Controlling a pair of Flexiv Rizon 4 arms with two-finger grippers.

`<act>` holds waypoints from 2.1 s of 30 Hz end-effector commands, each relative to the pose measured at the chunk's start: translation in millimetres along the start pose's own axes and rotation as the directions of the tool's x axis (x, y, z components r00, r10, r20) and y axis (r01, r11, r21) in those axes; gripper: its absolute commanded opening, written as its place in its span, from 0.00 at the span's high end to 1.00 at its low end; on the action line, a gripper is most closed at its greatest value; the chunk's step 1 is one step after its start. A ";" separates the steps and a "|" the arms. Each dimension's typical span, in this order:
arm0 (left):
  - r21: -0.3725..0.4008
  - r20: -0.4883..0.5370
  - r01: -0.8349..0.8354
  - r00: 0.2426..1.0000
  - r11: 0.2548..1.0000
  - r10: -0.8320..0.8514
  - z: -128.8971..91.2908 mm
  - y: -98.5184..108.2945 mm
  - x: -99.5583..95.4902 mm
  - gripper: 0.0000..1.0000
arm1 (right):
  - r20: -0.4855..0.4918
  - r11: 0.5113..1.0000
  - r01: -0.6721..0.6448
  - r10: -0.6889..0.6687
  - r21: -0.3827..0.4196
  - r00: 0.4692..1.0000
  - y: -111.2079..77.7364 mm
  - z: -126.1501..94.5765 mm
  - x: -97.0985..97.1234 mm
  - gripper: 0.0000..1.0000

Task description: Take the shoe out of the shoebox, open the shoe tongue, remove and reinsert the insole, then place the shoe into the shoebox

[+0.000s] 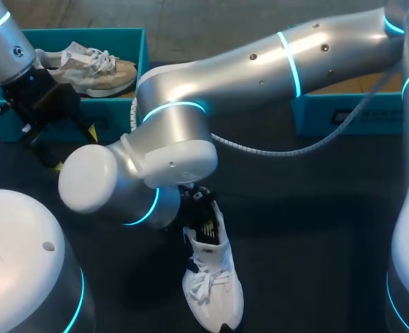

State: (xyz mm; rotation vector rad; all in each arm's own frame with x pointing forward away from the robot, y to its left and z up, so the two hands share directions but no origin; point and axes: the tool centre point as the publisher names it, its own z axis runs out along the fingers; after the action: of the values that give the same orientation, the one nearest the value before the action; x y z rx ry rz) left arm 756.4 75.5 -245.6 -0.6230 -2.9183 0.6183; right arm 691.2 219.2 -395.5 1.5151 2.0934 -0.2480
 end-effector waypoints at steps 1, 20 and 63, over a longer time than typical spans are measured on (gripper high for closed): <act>-0.001 0.001 -0.001 1.000 1.000 0.001 -0.5 0.0 1.2 0.00 | -0.013 0.864 -0.502 0.502 -0.040 0.865 -10.8 -12.2 -11.2 1.00; -0.001 0.001 -0.001 1.000 1.000 0.001 -0.5 0.0 1.2 0.00 | 0.018 0.860 -0.503 0.506 -0.080 0.862 -2.2 -10.5 -16.5 1.00; -0.001 0.001 -0.001 1.000 1.000 0.001 -0.5 0.0 1.2 0.00 | 0.021 0.884 -0.459 0.463 -0.089 0.886 9.8 -11.0 -11.8 1.00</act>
State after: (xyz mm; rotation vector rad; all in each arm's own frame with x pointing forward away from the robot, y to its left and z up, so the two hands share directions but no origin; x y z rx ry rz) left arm 756.3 75.6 -245.6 -0.6234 -2.9182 0.6191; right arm 702.4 217.3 -368.3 1.4493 2.0326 -0.2090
